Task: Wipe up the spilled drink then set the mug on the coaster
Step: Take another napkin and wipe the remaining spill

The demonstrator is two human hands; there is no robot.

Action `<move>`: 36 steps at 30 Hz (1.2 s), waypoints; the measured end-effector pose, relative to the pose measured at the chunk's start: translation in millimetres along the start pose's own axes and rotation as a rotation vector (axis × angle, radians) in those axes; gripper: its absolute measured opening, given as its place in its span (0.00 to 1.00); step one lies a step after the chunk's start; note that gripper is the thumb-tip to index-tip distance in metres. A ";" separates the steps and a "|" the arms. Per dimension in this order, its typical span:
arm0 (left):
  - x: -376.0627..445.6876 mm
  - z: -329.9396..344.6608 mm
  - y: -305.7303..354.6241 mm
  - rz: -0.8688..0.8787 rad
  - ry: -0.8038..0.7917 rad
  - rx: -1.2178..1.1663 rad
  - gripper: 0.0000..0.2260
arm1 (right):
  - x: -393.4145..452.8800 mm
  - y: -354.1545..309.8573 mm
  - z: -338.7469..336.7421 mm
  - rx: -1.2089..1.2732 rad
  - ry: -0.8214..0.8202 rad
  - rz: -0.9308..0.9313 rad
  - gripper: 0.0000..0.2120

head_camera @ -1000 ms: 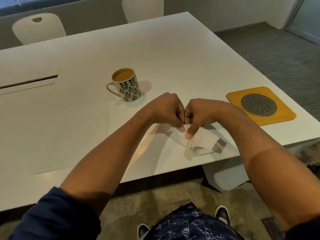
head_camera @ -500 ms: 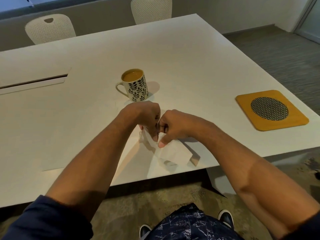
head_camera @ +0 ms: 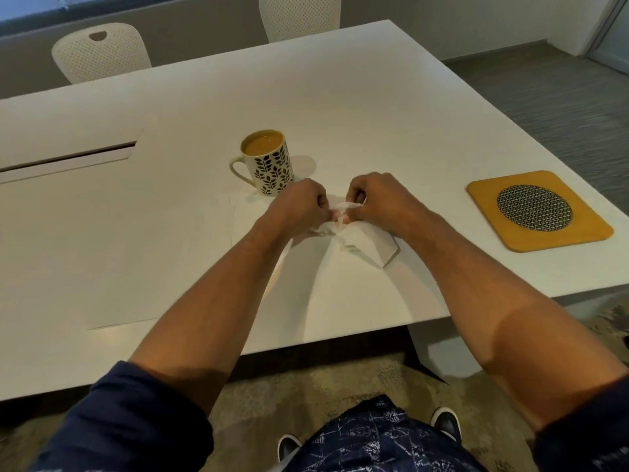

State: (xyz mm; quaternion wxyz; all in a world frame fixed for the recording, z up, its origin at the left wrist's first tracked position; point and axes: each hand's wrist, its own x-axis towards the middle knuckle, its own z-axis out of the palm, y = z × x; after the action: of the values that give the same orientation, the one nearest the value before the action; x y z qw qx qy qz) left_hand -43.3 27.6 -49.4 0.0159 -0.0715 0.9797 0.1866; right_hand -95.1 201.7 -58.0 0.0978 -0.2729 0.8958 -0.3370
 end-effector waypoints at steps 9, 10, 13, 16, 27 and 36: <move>15.3 10.4 39.2 0.037 -0.116 -0.078 0.10 | 7.7 30.8 -29.0 -0.111 0.069 0.071 0.06; 16.0 10.8 41.6 0.043 -0.134 -0.087 0.09 | 5.7 32.2 -31.5 -0.130 0.062 0.073 0.06; 16.2 11.7 48.8 0.096 -0.189 -0.082 0.09 | -0.6 36.0 -43.5 -0.166 -0.007 0.096 0.06; 16.4 12.5 58.1 0.187 -0.231 -0.038 0.09 | -7.5 39.2 -57.4 -0.148 -0.145 0.144 0.07; 31.4 -6.8 79.6 0.205 -0.056 -0.468 0.05 | -19.4 44.9 -80.8 0.205 0.203 0.181 0.07; 46.5 -13.2 134.6 0.064 0.056 -0.887 0.07 | -16.2 38.0 -102.4 0.195 0.611 0.156 0.07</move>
State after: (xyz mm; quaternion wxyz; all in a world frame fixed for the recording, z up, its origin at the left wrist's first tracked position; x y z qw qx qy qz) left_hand -109.0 140.3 9.1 -0.0486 -0.0460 0.8066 0.5873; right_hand -134.5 290.8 -6.0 -0.1242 -0.0794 0.8654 -0.4789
